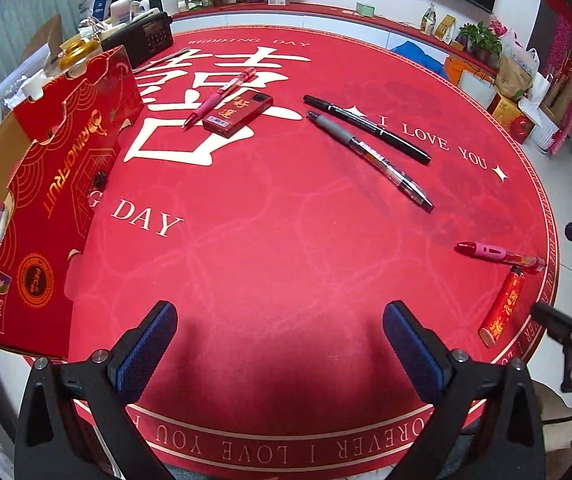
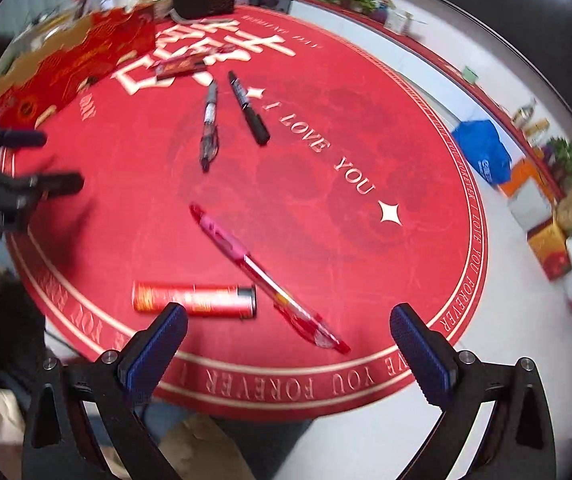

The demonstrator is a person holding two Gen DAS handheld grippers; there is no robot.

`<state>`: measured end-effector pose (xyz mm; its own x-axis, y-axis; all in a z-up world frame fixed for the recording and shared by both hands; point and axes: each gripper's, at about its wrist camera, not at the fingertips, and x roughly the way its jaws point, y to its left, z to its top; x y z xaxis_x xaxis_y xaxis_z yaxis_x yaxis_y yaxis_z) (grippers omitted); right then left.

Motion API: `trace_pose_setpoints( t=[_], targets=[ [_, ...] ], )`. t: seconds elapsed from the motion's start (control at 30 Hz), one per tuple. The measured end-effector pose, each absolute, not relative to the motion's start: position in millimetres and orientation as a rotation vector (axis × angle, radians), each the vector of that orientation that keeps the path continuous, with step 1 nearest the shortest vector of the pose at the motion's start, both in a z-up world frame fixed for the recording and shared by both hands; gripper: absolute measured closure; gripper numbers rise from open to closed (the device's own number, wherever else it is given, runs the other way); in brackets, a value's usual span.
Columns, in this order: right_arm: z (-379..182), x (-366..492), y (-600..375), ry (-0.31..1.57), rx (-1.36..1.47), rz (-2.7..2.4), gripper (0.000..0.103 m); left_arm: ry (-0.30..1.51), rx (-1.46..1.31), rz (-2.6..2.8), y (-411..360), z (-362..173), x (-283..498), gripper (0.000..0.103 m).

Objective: Organize rigid objects
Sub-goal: 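Move both tools back over the rug, then move the left tool to the red tube while the right tool approaches another pink pen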

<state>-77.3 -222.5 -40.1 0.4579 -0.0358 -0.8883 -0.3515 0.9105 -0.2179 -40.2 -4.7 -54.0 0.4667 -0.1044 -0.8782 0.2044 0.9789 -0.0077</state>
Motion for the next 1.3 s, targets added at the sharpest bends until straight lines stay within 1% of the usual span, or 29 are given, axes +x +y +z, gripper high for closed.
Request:
trace_pose_setpoints(
  t=[0.17,0.3,0.47,0.53,0.63,0.73,0.83,0.97,1.07,1.2,1.3],
  targets=[
    [-56,-73,-202,1.06,-0.564,0.194,0.001,1.057,0.114,-0.198,-7,-51,-44,0.0],
    [-57,-50,-178,1.014,-0.584,0.215,0.001,1.048,0.091,-0.153,5,-49,-44,0.0],
    [-54,0,-144,1.0,-0.464,0.242,0.001,1.054,0.052,-0.097,25,-47,-44,0.0],
    [-43,8,-150,1.005,-0.354,0.244,0.001,1.058,0.055,-0.093,29,-44,-46,0.0],
    [-34,2,-173,0.998,-0.295,0.204,0.001,1.053,0.081,-0.121,23,-44,-47,0.0],
    [-35,-12,-205,0.985,-0.382,0.043,0.001,1.063,0.102,-0.141,10,-49,-43,0.0],
    [-45,-26,-237,1.012,-0.433,-0.085,0.001,1.074,0.109,-0.2,-7,-55,-42,0.0],
    [-44,-34,-270,1.021,-0.342,-0.184,0.001,1.071,0.167,-0.338,-36,-54,-48,0.0],
    [-44,-37,-278,1.053,-0.266,-0.108,0.001,1.056,0.19,-0.452,-61,-50,-54,0.0],
    [-45,-42,-282,1.047,-0.302,-0.138,0.001,1.028,0.207,-0.493,-100,-44,-48,0.0],
    [-43,-43,-303,1.069,-0.195,-0.151,0.001,1.04,0.218,-0.534,-127,-47,-42,0.0]
  ],
)
